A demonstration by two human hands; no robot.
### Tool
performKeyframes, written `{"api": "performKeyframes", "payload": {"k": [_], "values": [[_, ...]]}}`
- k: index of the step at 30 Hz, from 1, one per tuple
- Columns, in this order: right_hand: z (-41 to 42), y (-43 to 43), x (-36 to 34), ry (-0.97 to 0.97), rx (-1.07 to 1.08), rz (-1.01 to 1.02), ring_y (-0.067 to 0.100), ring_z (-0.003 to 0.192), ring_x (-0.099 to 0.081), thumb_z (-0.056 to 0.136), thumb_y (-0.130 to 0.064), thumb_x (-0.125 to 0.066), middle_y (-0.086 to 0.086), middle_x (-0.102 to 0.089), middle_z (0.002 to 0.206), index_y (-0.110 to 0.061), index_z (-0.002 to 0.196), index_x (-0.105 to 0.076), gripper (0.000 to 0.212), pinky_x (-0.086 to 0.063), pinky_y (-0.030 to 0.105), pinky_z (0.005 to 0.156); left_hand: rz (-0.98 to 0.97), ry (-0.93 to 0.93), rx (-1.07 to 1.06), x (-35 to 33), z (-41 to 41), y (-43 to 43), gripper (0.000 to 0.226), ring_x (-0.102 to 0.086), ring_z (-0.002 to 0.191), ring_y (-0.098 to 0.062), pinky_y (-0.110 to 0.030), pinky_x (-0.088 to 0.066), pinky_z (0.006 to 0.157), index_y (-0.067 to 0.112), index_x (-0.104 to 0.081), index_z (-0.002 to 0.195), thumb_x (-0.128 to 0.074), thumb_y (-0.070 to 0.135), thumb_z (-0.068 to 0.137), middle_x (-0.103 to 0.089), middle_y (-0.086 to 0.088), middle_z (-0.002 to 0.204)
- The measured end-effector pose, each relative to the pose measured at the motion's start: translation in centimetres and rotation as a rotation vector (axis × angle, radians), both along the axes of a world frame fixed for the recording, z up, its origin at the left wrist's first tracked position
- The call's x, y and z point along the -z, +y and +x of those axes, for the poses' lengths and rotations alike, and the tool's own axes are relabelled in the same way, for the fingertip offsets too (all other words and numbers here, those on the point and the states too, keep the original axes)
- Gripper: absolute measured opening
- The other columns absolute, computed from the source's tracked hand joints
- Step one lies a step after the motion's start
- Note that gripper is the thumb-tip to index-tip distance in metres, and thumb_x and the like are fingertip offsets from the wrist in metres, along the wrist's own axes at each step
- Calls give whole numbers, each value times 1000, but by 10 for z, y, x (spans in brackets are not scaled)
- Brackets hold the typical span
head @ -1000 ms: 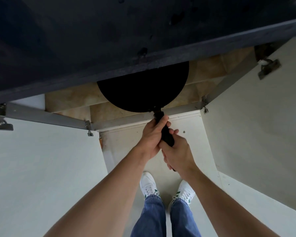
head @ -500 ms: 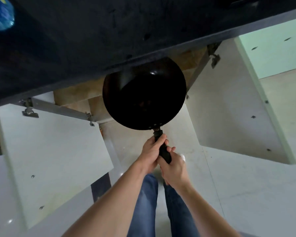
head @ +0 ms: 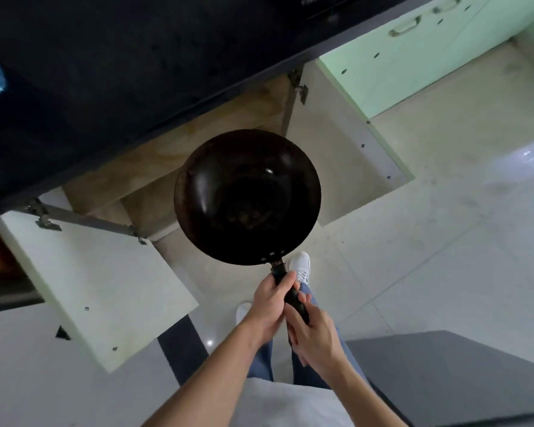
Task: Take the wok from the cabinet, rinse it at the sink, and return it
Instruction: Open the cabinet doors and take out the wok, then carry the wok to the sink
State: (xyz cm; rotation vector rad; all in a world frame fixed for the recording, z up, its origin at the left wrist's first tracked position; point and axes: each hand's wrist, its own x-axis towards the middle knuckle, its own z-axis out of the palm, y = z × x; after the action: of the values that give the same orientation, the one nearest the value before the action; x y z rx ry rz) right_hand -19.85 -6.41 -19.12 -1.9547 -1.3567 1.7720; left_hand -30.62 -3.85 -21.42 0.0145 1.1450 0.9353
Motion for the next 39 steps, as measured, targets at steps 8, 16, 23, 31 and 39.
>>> {"api": "performKeyframes", "payload": {"k": [8, 16, 23, 31, 39], "values": [[4, -46, -45, 67, 206, 28, 10, 37, -44, 102, -23, -56, 5, -55, 54, -6, 75, -59, 31, -36, 24, 38, 71, 85, 188, -41, 9, -31, 16, -57, 54, -16, -55, -51, 97, 4, -50, 88, -51, 13, 101, -57, 1, 57], [13, -69, -83, 93, 235, 112, 12, 39, -44, 100, -29, -58, 5, -56, 55, -3, 79, -60, 33, -38, 32, 41, 149, 220, 267, -73, 16, -49, 19, -63, 70, -20, -59, -52, 97, 17, -63, 81, -63, 32, 93, -65, 4, 68], [24, -52, -116, 96, 280, 263, 17, 40, -45, 96, -40, -57, 12, -57, 53, -8, 83, -61, 35, -37, 37, 45, 289, 272, 316, -118, 29, -23, 22, -62, 64, -19, -60, -52, 95, 19, -63, 76, -67, 37, 89, -59, 2, 67], [52, 1, -144, 197, 488, 322, 14, 35, -42, 99, -27, -57, 4, -52, 49, -2, 79, -60, 32, -35, 30, 40, 403, 208, 398, -159, 73, 44, 17, -56, 56, -14, -42, -58, 83, 5, -51, 89, -56, 17, 100, -49, -4, 72], [108, 70, -156, 206, 712, 396, 19, 35, -47, 99, -22, -57, 7, -55, 50, -2, 76, -61, 30, -37, 29, 35, 463, 213, 605, -174, 146, 131, 20, -63, 58, -14, -55, -53, 95, 5, -53, 93, -60, 23, 98, -53, -3, 74]]}}
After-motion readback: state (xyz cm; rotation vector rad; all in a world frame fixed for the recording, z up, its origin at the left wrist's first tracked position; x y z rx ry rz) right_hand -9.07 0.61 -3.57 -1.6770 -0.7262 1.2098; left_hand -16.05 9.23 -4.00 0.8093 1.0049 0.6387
